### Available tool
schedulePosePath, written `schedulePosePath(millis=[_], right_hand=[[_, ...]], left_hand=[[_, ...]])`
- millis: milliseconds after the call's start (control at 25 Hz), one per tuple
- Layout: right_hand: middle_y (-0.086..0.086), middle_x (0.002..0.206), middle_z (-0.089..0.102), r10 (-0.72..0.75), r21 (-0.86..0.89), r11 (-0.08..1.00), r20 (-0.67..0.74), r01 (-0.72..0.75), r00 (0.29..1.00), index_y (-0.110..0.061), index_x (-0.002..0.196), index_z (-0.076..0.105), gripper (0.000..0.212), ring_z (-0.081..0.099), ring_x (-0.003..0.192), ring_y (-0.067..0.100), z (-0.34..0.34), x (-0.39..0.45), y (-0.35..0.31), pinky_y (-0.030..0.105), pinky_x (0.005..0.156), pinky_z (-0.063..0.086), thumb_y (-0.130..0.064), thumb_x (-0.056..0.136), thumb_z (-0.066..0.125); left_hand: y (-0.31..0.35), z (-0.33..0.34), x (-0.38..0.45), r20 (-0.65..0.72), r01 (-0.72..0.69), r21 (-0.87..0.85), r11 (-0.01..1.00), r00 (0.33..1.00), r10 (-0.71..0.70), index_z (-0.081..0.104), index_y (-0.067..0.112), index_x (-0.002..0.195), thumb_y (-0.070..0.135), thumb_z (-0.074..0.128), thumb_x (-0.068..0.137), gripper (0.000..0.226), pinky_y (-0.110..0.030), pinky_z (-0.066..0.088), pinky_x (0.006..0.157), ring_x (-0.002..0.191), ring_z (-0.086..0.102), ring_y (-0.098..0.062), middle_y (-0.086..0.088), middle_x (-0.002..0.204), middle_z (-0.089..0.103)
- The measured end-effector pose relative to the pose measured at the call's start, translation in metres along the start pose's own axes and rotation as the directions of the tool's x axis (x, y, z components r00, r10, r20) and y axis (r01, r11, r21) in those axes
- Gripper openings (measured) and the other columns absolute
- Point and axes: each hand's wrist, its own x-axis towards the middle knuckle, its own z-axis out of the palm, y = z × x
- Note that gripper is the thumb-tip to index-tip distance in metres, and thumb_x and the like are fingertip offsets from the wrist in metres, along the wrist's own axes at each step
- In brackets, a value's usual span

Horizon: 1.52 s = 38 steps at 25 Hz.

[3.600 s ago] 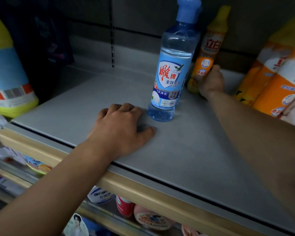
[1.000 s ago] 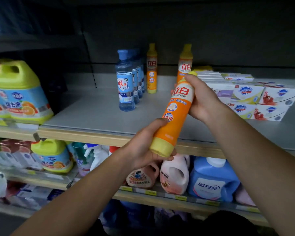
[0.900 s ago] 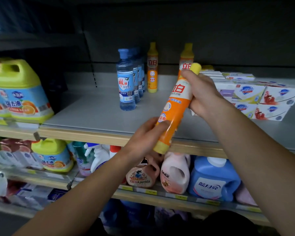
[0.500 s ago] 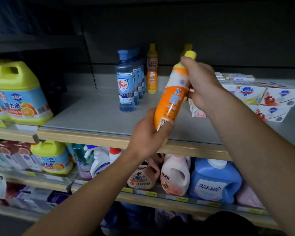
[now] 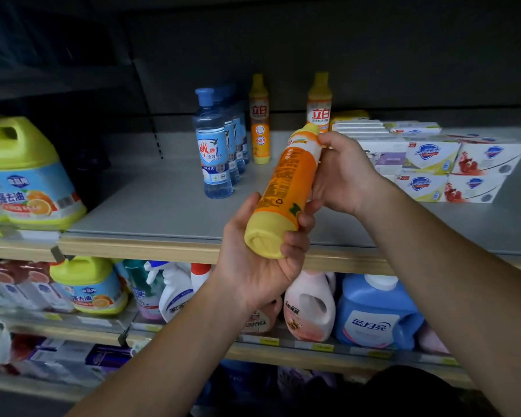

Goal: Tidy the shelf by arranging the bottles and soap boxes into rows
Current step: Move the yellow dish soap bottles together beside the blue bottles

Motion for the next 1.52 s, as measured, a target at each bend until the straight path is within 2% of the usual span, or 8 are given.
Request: schedulePosePath(millis=[200, 320, 520, 720, 960, 1160, 1280, 1520], right_hand=[[0.021, 0.142, 0.05, -0.076, 0.02, 0.997, -0.018, 0.077, 0.997, -0.01, 0.138, 0.045, 0.049, 0.054, 0.126, 0.036, 0.002, 0.002, 0.0, 0.057, 0.098, 0.046, -0.034, 0.097, 0.052], [0.014, 0.121, 0.063, -0.172, -0.19, 0.97, -0.095, 0.152, 0.981, -0.014, 0.131, 0.049, 0.044, 0.068, 0.102, 0.028, 0.004, 0.0, -0.013, 0.047, 0.072, 0.059, -0.035, 0.095, 0.059], [-0.003, 0.085, 0.072, -0.433, -0.769, 0.614, -0.14, 0.178, 0.891, -0.023, 0.1, 0.062, 0.038, 0.073, 0.067, 0.01, 0.015, 0.003, -0.029, 0.027, 0.048, 0.056, -0.056, 0.083, 0.068], [0.006, 0.092, 0.073, -0.175, -0.625, 0.78, -0.193, 0.017, 0.965, -0.022, 0.099, 0.06, 0.033, 0.074, 0.066, 0.016, 0.008, 0.022, -0.011, 0.032, 0.052, 0.057, -0.053, 0.088, 0.062], [0.012, 0.096, 0.071, -0.081, -0.442, 0.897, -0.214, -0.022, 0.973, -0.018, 0.107, 0.059, 0.036, 0.074, 0.067, 0.02, 0.0, 0.034, 0.005, 0.037, 0.056, 0.058, -0.046, 0.087, 0.068], [0.001, 0.097, 0.073, -0.377, -0.445, 0.834, -0.028, 0.326, 0.926, -0.03, 0.107, 0.06, 0.023, 0.074, 0.083, 0.017, 0.014, 0.037, -0.011, 0.04, 0.068, 0.061, -0.037, 0.087, 0.069], [0.0, 0.116, 0.067, -0.51, -0.513, 0.683, 0.173, 0.519, 0.842, -0.04, 0.114, 0.053, 0.037, 0.068, 0.105, 0.017, 0.022, 0.039, -0.015, 0.041, 0.084, 0.058, -0.028, 0.082, 0.069], [0.002, 0.132, 0.057, -0.523, -0.618, 0.56, 0.254, 0.552, 0.814, -0.03, 0.14, 0.04, 0.059, 0.057, 0.121, 0.017, 0.024, 0.054, 0.0, 0.047, 0.101, 0.049, -0.013, 0.09, 0.066]], left_hand=[[0.006, -0.008, 0.004, -0.059, -0.017, 0.137, 0.99, 0.998, 0.025, 0.045, -0.002, 0.131, 0.051, 0.051, 0.084, 0.071, -0.026, 0.056, 0.05, 0.056, 0.064, -0.021, -0.018, 0.09, 0.065], [0.012, -0.011, 0.008, -0.243, -0.096, 0.428, 0.899, 0.946, 0.217, 0.054, 0.003, 0.124, 0.045, 0.06, 0.079, 0.062, -0.034, 0.059, 0.062, 0.074, 0.069, -0.029, -0.019, 0.103, 0.068], [0.006, -0.013, 0.015, -0.291, 0.112, 0.946, 0.303, 0.706, 0.646, 0.06, 0.027, 0.106, 0.04, 0.069, 0.086, 0.026, -0.048, 0.061, 0.075, 0.097, 0.068, -0.027, -0.009, 0.108, 0.068], [0.007, 0.009, 0.017, -0.402, -0.027, 0.44, 0.898, 0.888, 0.223, 0.056, 0.006, 0.113, 0.036, 0.068, 0.074, 0.051, -0.029, 0.054, 0.049, 0.064, 0.067, -0.025, -0.016, 0.087, 0.067], [0.021, 0.011, 0.016, -0.369, -0.026, 0.369, 0.929, 0.913, 0.172, 0.056, 0.003, 0.111, 0.037, 0.066, 0.073, 0.052, -0.026, 0.054, 0.048, 0.062, 0.065, -0.025, -0.016, 0.084, 0.064], [0.04, -0.026, 0.029, -0.274, -0.026, 0.882, 0.471, 0.785, 0.556, 0.063, 0.015, 0.107, 0.027, 0.069, 0.083, 0.027, -0.039, 0.06, 0.076, 0.086, 0.071, -0.023, -0.006, 0.096, 0.074], [0.065, -0.043, 0.037, -0.08, 0.032, 0.996, 0.089, 0.783, 0.616, 0.061, 0.022, 0.116, 0.021, 0.065, 0.091, 0.025, -0.02, 0.055, 0.081, 0.095, 0.068, -0.005, 0.004, 0.11, 0.07], [0.084, -0.071, 0.055, -0.081, 0.128, 0.991, -0.039, 0.806, 0.586, 0.042, 0.016, 0.142, 0.021, 0.059, 0.095, 0.049, -0.036, 0.046, 0.103, 0.119, 0.056, -0.013, 0.001, 0.134, 0.057]])
